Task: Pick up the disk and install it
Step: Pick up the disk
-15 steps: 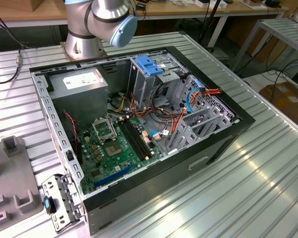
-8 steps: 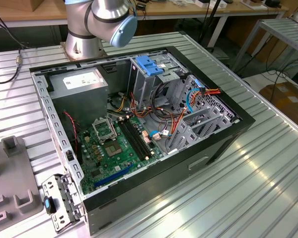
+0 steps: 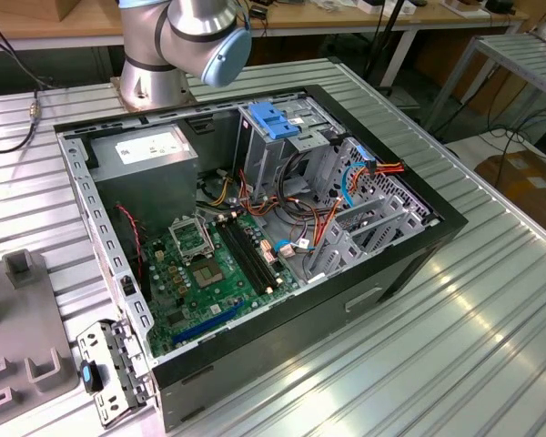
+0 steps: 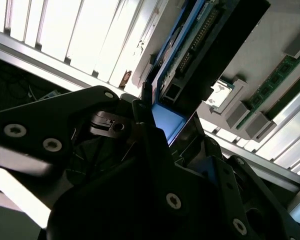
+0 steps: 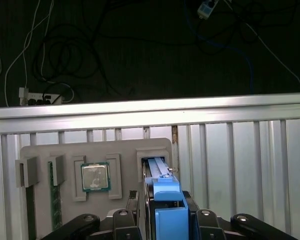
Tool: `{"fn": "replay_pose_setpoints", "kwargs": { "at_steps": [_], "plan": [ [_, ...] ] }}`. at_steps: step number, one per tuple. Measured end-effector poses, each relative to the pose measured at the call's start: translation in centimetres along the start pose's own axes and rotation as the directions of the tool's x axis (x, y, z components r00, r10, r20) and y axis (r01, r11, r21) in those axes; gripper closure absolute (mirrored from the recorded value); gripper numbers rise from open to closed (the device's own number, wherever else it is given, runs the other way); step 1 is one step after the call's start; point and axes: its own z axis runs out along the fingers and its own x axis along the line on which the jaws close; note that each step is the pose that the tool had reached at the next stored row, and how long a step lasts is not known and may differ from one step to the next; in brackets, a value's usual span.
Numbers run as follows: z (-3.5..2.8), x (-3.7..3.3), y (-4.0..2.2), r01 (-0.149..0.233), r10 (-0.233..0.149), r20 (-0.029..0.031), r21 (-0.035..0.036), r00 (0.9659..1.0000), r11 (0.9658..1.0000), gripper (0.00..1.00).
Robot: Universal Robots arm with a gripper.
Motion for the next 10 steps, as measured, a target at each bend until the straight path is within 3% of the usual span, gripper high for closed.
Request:
{"fn": "replay_pose_setpoints", "kwargs": {
  "at_steps": [8,9,10],
  "plan": [
    [-0.03,0.00,0.00,0.000,0.000,-0.0001,-0.0003,1.0000,1.0000,0.56],
    [-0.03,0.00,0.00,0.000,0.000,-0.0001,-0.0002,1.0000,1.0000,0.62],
    [-0.03,0.00,0.01,0.000,0.000,-0.0001,-0.0003,1.0000,1.0000,0.62]
  ]
}}
